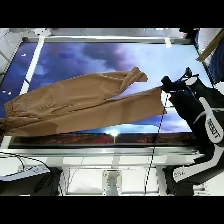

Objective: Fold the clothes and pants, and hang the long-sleeved shirts on hangers.

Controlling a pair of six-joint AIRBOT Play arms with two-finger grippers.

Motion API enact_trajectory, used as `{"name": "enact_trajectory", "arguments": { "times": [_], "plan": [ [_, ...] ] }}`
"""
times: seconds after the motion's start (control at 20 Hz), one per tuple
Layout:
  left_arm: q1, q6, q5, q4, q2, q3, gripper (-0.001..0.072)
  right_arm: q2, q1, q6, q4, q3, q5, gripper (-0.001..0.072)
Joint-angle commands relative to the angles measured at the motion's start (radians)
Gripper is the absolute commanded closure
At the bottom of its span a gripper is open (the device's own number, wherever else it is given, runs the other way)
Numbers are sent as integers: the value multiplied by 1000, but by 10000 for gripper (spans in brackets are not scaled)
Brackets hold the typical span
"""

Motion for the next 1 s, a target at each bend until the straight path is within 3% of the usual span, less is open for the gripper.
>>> {"name": "enact_trajectory", "arguments": {
  "times": [0.0,0.05,0.15,0.3,0.4,0.6,0.7,0.8,0.95],
  "plan": [
    [-2,-45,-18,23,-2,1,271,-65,-1,-8,91,90,-93,344],
    [0,-57,-27,27,3,2,5,-63,-9,-21,80,139,-32,123],
    [9,-62,-49,54,28,3,-13,-45,-45,-90,15,263,202,134],
    [41,-63,-114,200,71,-3,-13,40,-103,-152,-204,355,575,198],
    [106,-80,-111,203,98,-63,-11,150,-121,-193,-357,291,693,197],
    [254,-82,37,-67,111,-220,-9,459,-171,-235,-375,-139,628,195],
    [280,11,91,-261,111,-261,-8,600,-175,-238,-260,-355,465,195],
    [267,40,138,-343,102,-283,-8,672,-176,-238,-122,-475,298,195],
    [245,43,158,-358,54,-284,-7,658,-175,-239,-32,-491,305,195]
  ]
}}
